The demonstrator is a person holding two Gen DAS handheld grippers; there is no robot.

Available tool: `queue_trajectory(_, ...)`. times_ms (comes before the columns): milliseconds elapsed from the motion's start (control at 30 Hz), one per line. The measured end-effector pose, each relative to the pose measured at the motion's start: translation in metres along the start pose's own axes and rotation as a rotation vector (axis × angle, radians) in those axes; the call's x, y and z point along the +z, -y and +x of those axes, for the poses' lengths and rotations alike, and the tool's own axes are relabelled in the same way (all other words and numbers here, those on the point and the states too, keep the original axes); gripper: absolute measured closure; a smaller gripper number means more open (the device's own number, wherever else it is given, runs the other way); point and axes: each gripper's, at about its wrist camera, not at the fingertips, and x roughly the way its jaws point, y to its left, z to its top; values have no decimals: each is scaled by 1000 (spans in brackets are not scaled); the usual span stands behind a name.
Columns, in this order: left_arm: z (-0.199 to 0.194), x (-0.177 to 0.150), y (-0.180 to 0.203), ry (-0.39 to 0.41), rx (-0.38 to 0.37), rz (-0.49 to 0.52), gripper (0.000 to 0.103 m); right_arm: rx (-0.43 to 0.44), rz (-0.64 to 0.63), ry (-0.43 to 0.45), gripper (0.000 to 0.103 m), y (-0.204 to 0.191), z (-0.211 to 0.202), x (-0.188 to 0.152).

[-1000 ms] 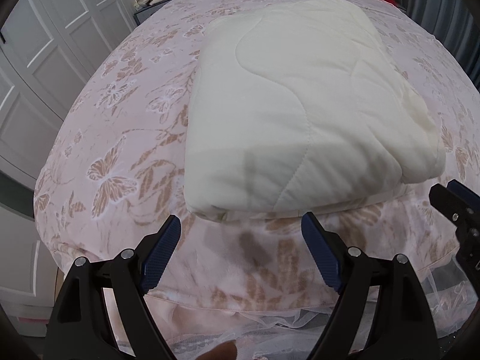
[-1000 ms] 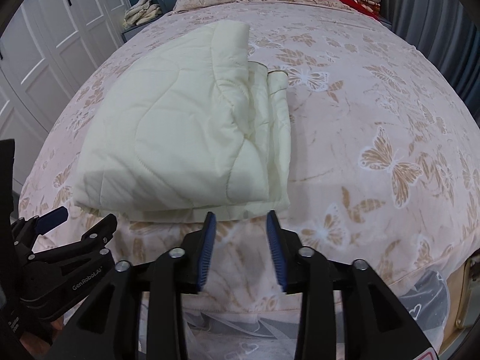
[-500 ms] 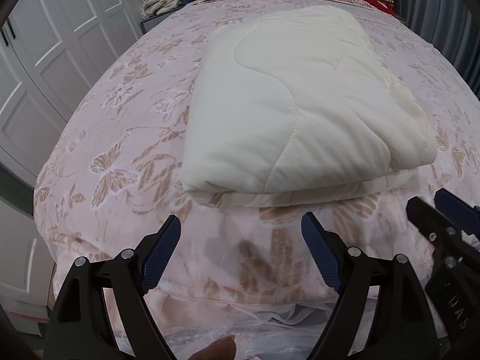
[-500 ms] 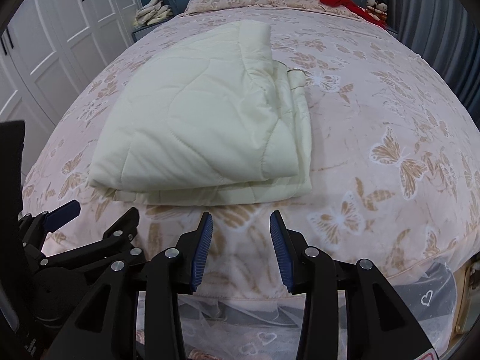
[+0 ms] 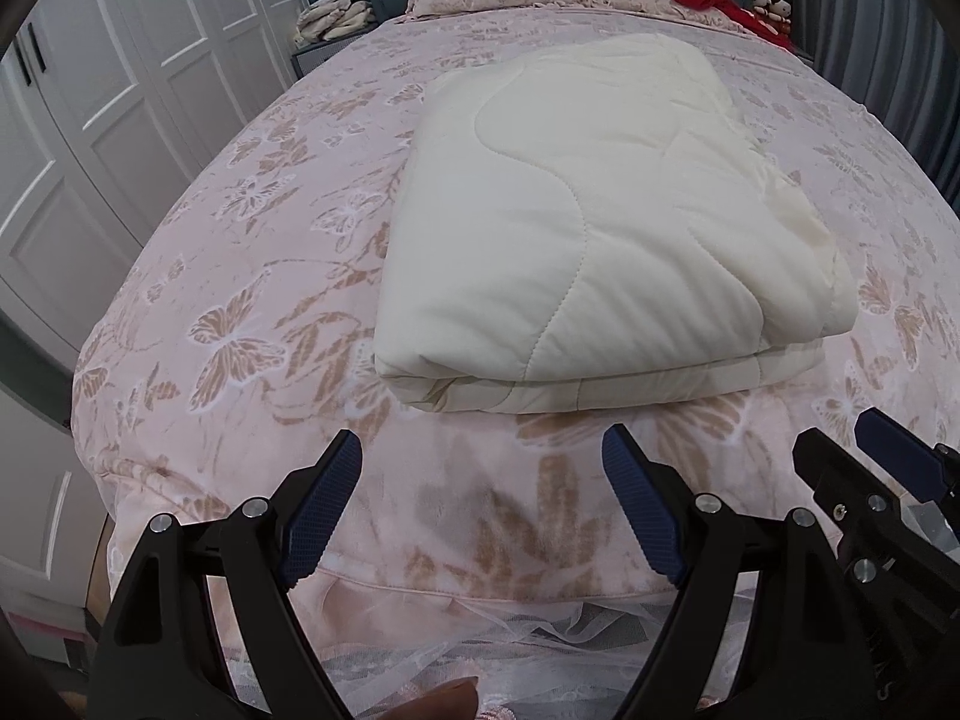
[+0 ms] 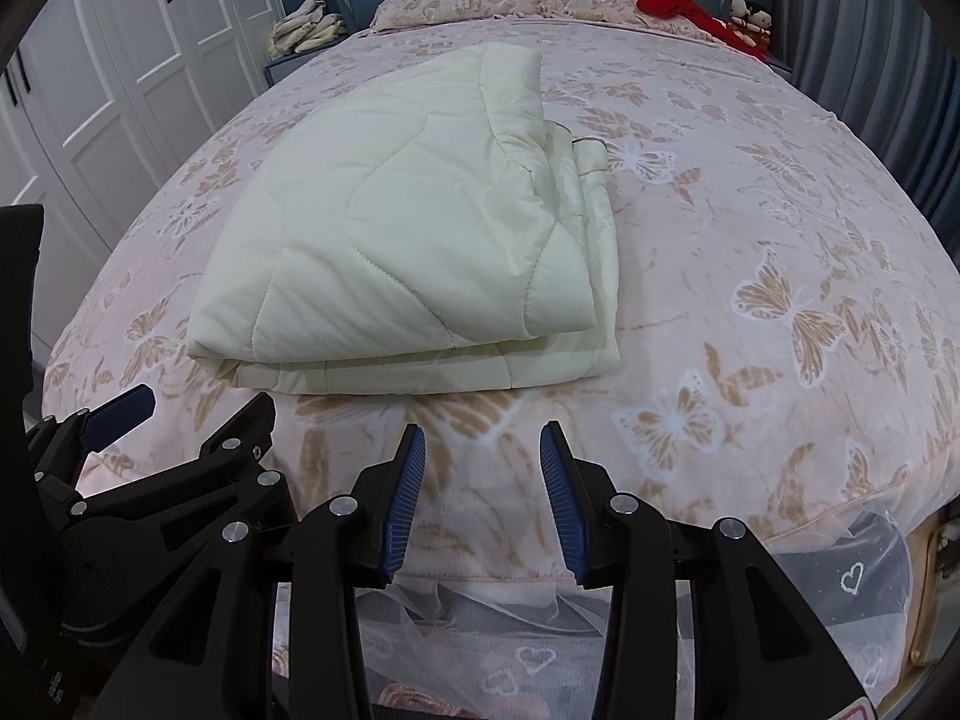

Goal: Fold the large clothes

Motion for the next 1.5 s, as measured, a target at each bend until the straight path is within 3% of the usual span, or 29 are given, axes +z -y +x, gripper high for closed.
queue_trajectory(1500,-7,-17,0,-9,22,18,25,-22,-4,-2,63,-3,-6,-14)
